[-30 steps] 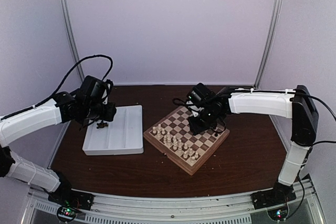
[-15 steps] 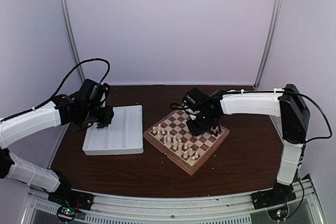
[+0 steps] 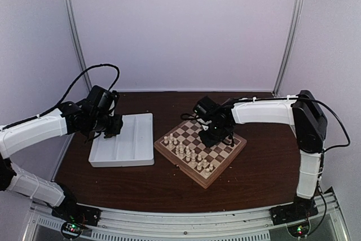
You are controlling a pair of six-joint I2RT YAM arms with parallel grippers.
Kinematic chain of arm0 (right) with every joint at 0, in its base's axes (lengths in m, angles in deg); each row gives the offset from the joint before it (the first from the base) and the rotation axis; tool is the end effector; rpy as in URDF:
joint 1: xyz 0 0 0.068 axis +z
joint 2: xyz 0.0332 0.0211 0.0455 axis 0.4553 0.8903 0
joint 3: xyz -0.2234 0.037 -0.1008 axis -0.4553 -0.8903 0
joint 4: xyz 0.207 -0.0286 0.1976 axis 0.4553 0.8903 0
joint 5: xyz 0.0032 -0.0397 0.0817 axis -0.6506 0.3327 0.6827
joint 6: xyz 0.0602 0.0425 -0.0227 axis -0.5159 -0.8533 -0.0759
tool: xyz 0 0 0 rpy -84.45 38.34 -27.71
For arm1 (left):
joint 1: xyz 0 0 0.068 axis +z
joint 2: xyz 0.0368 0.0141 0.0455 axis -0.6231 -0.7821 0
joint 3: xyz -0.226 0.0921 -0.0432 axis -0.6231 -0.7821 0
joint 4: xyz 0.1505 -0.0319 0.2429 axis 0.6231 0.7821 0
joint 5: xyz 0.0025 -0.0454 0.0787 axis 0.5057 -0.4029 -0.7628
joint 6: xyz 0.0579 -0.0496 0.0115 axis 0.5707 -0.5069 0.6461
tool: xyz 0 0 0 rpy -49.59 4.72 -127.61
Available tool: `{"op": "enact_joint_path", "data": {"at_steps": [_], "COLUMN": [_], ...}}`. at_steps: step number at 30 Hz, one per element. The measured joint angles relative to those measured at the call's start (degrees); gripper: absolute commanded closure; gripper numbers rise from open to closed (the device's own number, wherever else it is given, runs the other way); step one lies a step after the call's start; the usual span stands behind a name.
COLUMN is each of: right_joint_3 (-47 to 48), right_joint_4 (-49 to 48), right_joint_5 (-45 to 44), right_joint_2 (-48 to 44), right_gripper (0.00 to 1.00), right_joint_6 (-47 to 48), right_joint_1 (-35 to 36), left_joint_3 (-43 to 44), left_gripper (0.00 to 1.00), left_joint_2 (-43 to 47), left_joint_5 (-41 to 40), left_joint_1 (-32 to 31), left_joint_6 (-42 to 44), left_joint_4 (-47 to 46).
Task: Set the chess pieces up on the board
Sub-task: Pick up the chess piece from the chessboard, then place the chess piece on the chessboard.
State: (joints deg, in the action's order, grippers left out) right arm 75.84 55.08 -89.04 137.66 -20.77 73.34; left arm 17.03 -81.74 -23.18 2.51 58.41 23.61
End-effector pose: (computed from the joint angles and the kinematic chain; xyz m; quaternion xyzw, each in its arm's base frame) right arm 0.2991 0.3043 0.1218 -0.2491 0.9518 0.0532 0.1710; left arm 0.2664 -0.1649 0.2178 0.0046 0.9206 -0.0415 0.3883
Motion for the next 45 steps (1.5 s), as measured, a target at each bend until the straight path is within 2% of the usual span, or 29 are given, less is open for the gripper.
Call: {"op": "enact_joint_path", "data": {"at_steps": [10, 24, 35, 45], "right_joint_3": [0.35, -1.03, -5.49, -7.32], "right_joint_4": [0.15, 0.48, 0.66, 0.26], "right_joint_5": [-0.52, -2.58, -3.67, -3.54], "right_joint_2": [0.33, -1.51, -6.21, -6.45], "right_gripper": [0.86, 0.87, 0.88, 0.88], "right_joint_6": [0.68, 0.83, 0.66, 0.66], "right_joint_1": [-0.07, -0.85, -3.67, -6.14], "left_joint_3": [0.0, 0.0, 0.0, 0.0], "left_gripper": [0.57, 0.57, 0.57, 0.57], "left_joint_2": [-0.39, -0.96, -1.16, -1.49], "left_joint_5": [-0.02, 0.09, 0.59, 1.22], "left_joint_1": [0.0, 0.0, 0.0, 0.0], "left_joint_6": [0.0, -0.2, -0.46, -0.66], "left_joint_4": [0.0, -0.02, -0.04, -0.04]}}
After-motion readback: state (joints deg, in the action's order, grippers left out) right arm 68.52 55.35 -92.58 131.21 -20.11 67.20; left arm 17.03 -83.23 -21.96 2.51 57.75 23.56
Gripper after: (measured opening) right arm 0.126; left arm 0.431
